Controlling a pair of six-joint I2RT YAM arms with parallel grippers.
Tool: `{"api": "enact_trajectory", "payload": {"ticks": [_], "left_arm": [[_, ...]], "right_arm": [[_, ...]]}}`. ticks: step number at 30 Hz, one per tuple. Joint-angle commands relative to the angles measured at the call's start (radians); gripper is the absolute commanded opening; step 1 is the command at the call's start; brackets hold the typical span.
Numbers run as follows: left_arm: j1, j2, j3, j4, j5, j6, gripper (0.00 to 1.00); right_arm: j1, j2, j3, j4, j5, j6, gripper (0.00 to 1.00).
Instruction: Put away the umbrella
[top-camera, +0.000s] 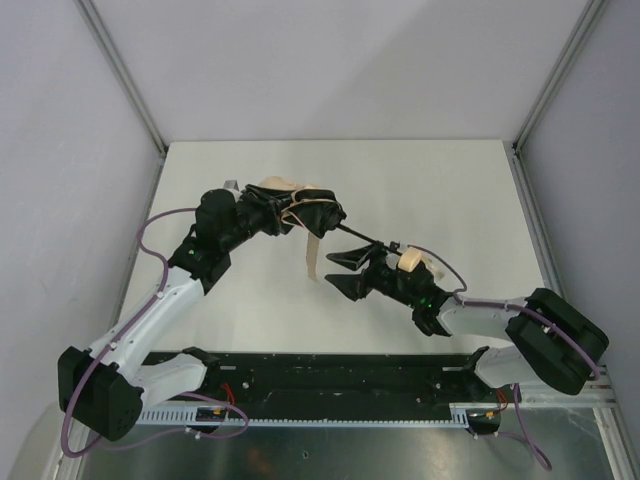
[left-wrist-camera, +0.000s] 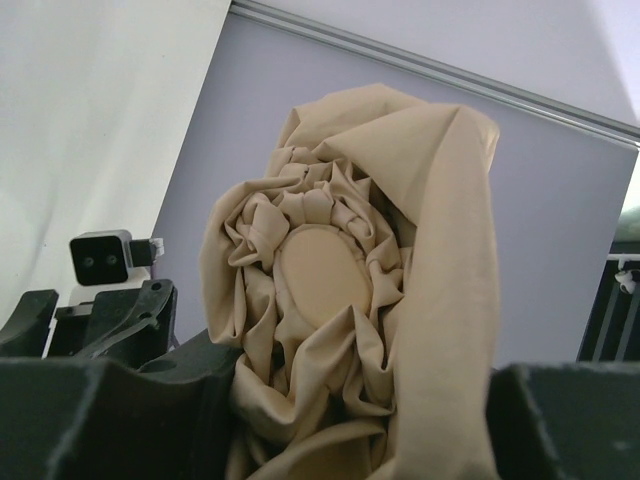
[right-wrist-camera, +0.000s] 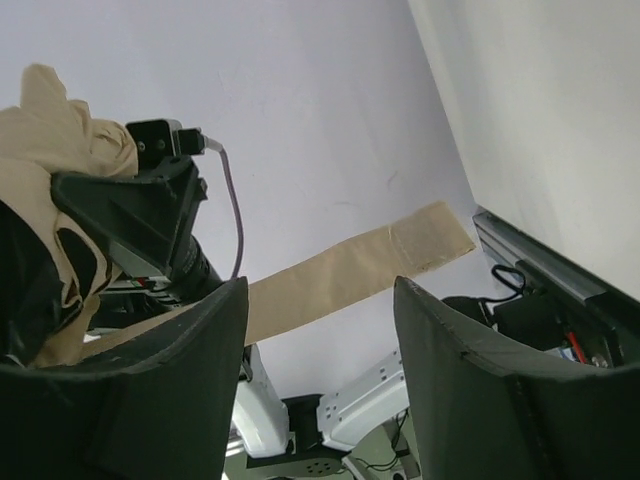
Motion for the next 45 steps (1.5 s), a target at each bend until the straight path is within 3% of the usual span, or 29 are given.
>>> {"api": "enact_trajectory", "payload": {"ticks": [1,10,18,28,37,43,45], "left_arm": [[-0.004,-0.021,0.055,0.097,0.026,-0.037,0.00],[-0.004,-0.021,0.062,0.101,0.034,-0.039,0.00],[-0.009,-0.049,0.051,0.102,0.024,-0.036,0.00],[-0.022,-0.078,0.016,0.102,0.018,-0.044,0.00],[-0.045,-0.081,0.014,0.102,0.008,-0.050,0.00],[-0.069,-0.080,0.020,0.101,0.000,-0.047,0.00],[-0.078,-0.080,0.015,0.100,-0.001,-0.048,0.00]], "right_arm": [[0.047,0.000,-0.004,0.052,0.075,0.046,0.62],[0.126,-0.057,-0.012,-0.064,0.181,0.049,0.61],[0.110,0.043,-0.014,0.080,0.147,0.072,0.58],[0.099,0.085,-0.013,0.138,0.145,0.090,0.57],[0.092,0.127,0.000,0.192,0.147,0.092,0.35],[0.076,0.155,0.010,0.236,0.144,0.080,0.27],[0.072,0.166,0.011,0.251,0.139,0.075,0.28]]}}
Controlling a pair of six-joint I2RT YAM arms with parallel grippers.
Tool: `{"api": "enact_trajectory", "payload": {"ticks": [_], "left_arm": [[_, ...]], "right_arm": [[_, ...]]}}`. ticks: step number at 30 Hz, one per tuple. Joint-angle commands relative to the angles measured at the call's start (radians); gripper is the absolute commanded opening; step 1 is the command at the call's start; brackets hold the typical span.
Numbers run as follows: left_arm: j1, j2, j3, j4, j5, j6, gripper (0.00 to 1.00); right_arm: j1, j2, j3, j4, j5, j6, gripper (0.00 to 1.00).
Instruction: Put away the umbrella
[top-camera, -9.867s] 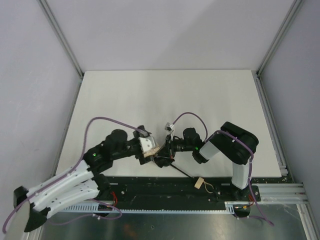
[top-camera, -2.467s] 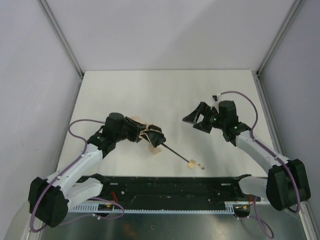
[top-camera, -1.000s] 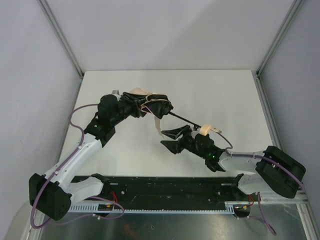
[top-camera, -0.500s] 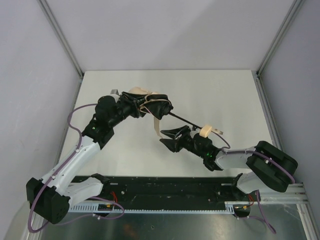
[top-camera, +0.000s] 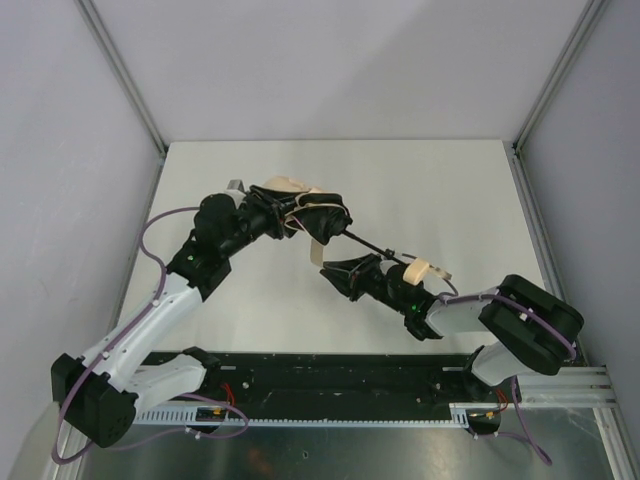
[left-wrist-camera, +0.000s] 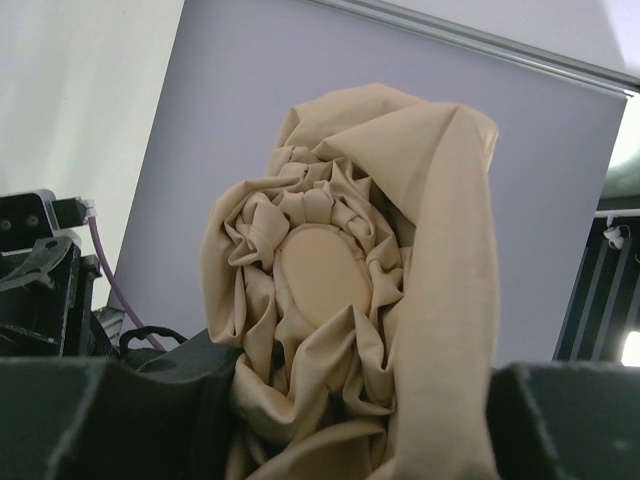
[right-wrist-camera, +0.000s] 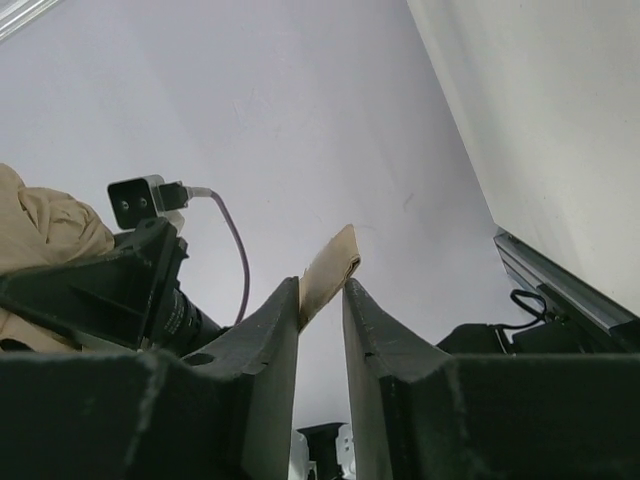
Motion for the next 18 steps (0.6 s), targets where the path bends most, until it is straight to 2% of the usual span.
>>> {"api": "enact_trajectory", "payload": {"ticks": [1,6,8,10,11,14,18], "left_arm": [[-0.025,-0.035,0.012,0.080,0.003,-0.033,0.00],[-0.041,-0.034,0.006,0.080,0.000,-0.035,0.00],[-0.046,-0.035,0.006,0.080,0.000,-0.033,0.00],[-0.054,-0.034,0.007,0.076,-0.001,-0.028,0.00],[-0.059,-0.035,0.008,0.070,-0.002,-0.026,0.00],[-0.070,-0.057,0.002,0.018,-0.015,-0.014,0.00],[-0.076,-0.103,0.003,-0.179,-0.043,0.070,0.00]], "right_arm": [[-0.013,0.029,0.023,0.088,0.004,-0.012,0.29],[-0.014,0.047,0.024,0.123,0.005,-0.021,0.30],[-0.017,0.049,0.023,0.132,0.012,-0.034,0.24],[-0.022,0.051,0.023,0.144,0.020,-0.050,0.09],[-0.026,0.053,0.023,0.161,0.020,-0.069,0.04],[-0.062,0.049,0.005,0.236,0.016,-0.164,0.01],[-0.169,0.040,-0.081,0.427,-0.003,-0.340,0.00]]}}
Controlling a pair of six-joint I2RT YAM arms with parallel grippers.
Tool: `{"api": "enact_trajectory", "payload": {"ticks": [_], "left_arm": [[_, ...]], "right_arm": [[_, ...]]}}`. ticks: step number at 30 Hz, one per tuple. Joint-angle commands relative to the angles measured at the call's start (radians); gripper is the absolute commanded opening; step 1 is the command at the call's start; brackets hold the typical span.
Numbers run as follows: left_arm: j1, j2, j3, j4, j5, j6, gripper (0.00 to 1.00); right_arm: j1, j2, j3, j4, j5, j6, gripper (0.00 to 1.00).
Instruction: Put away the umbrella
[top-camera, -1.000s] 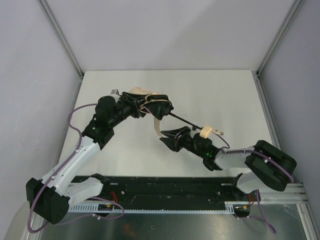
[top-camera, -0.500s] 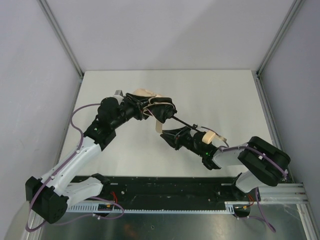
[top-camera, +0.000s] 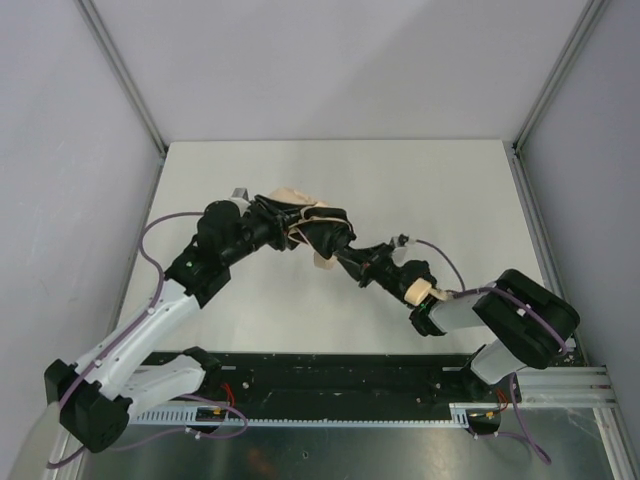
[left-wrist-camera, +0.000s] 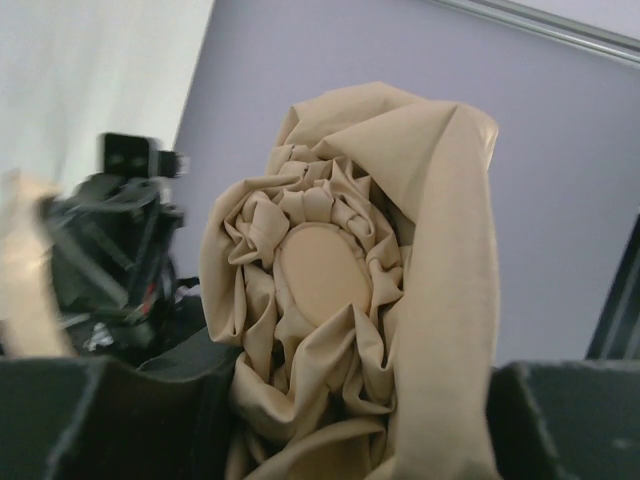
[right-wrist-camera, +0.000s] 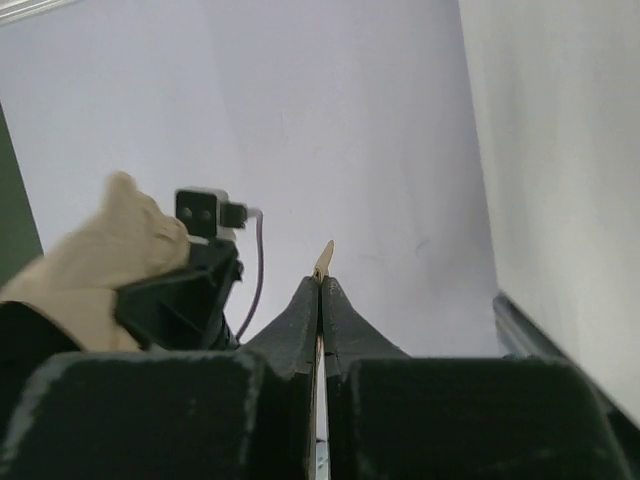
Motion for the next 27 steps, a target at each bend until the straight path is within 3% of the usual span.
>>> {"api": "enact_trajectory", "payload": {"ticks": [1,8,17,20,23,27], "left_arm": [[-0.009,-0.083,-0.002,-0.162,-0.019,0.074,0.00],[-0.013,-0.082,-0.084,-0.489,-0.010,0.207,0.00],[-0.014,0.157,-0.078,-0.629,0.012,0.342,0.00],[-0.023,0.203,-0.048,-0.616,0.062,0.337,0.00],[-0.029,0.127,-0.013,-0.574,0.039,0.333,0.00],[-0.010,0.001,-0.003,-0.443,0.058,0.294,0.00]], "right_arm": [[-0.122,-0.005,-0.084,0.274,-0.025,-0.237,0.00],[-0.279,-0.112,-0.080,0.356,-0.255,-0.542,0.00],[-0.213,-0.269,0.052,0.152,-0.485,-0.758,0.00],[-0.192,-0.235,0.034,0.146,-0.480,-0.773,0.00],[-0.182,-0.222,-0.043,0.173,-0.391,-0.726,0.00],[-0.151,-0.283,-0.080,-0.007,-0.283,-0.688,0.00]]}}
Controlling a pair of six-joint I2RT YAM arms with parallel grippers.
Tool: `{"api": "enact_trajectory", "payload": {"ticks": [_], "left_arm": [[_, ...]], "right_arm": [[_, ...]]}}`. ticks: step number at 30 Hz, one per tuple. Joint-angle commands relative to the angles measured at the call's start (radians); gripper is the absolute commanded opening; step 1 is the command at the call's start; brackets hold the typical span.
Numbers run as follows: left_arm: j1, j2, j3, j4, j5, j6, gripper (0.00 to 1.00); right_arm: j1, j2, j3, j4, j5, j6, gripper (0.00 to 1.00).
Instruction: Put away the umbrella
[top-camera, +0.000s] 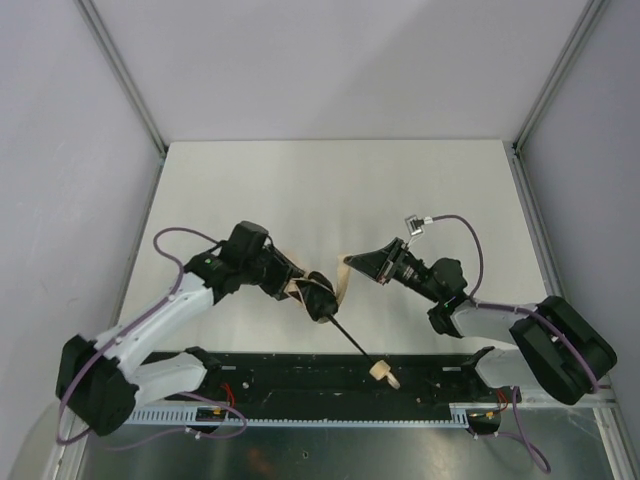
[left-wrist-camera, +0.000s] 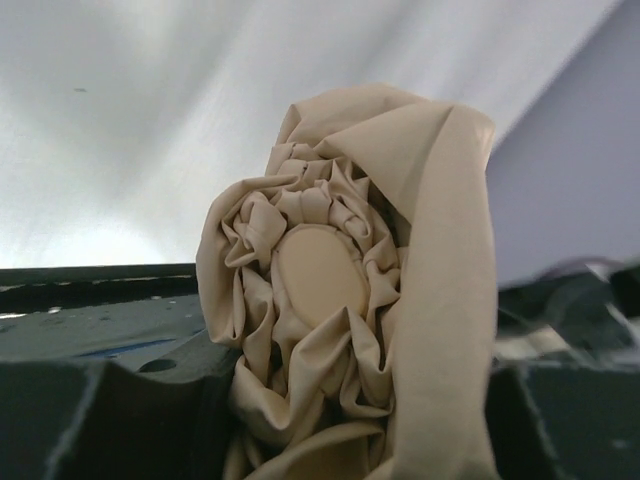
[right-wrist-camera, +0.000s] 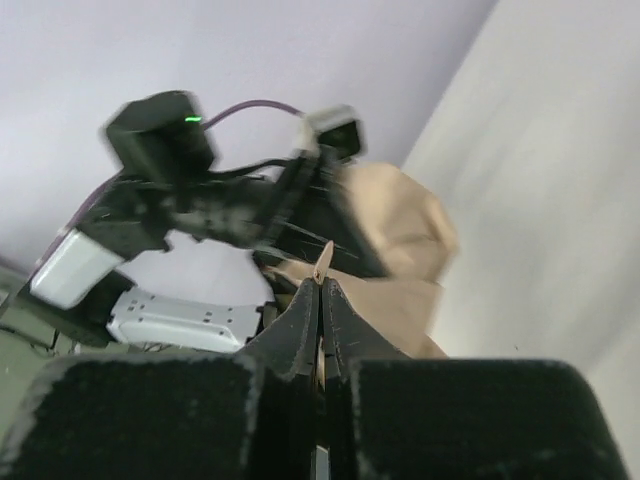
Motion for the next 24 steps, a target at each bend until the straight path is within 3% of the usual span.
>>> {"api": "enact_trajectory", "payload": {"ticks": [1,5,10,18,24], "left_arm": [[0.016,-0.157,0.070,0.147,0.048,-0.015,0.00],[0.026,-0.209,0.012,0.367,0.108,-0.130,0.00],[0.011,-0.192,0.037,0.491,0.189,-0.202,0.00],[-0.052,-0.239,-0.023,0.482,0.230,-0.248,0.00],[-0.073,-0.240,-0.112,0.333,0.169,-0.215,0.00]], "right_arm": [[0.038,-0.080,-0.018,-0.140,0.156,0.025,0.00],[0.095,-0.108,0.019,-0.255,0.217,0.051,0.00],[0.128,0.008,0.082,-0.183,0.249,0.079,0.00],[0.036,0.269,0.257,0.128,0.146,0.105,0.00],[-0.043,0.287,0.340,0.240,0.033,0.132,0.00]]}}
